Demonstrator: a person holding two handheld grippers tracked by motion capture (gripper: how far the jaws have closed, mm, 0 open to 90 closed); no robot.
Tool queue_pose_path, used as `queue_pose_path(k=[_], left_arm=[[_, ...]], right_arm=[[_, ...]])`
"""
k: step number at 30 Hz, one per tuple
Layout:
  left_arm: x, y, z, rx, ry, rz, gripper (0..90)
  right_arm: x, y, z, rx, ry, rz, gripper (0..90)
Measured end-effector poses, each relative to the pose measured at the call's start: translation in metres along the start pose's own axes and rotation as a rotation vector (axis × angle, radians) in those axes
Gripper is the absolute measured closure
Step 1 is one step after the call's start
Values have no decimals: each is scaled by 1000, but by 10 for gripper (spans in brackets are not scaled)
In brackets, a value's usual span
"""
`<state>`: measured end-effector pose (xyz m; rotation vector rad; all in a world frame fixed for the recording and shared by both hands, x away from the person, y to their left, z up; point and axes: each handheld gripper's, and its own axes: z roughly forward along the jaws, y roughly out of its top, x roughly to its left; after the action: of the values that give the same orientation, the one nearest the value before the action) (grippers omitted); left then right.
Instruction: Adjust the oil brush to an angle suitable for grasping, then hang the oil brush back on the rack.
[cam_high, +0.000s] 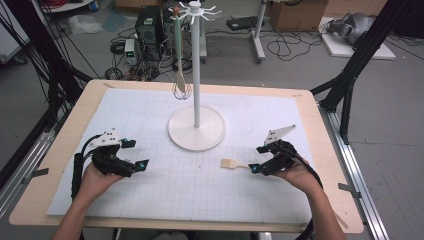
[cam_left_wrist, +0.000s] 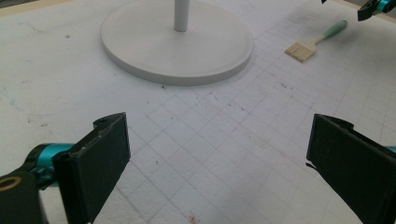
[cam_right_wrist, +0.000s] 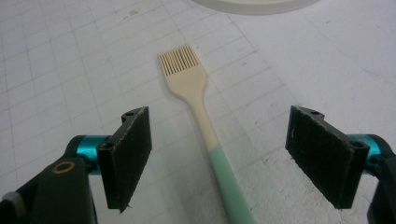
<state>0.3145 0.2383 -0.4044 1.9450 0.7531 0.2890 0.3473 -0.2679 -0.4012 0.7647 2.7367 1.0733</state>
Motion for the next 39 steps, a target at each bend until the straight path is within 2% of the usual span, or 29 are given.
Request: queue_pose_path(k=[8,10,17,25,39], left_arm=[[1,0,2,5,-7,5,66],[1,0,2,5,-7,-2,66],[0,0,3,1,-10,-2,66],[0,-1,1,2,-6,-4,66],[0,0,1,2,-7,-3,66]], right_arm=[[-5,-4,3,32,25,-26,369],[-6,-4,5,52,22,-49,430],[-9,-3,14,80,36,-73,528],[-11,-4,21,110,70,-95,622],[-13,-7,25,154,72,-128,697]])
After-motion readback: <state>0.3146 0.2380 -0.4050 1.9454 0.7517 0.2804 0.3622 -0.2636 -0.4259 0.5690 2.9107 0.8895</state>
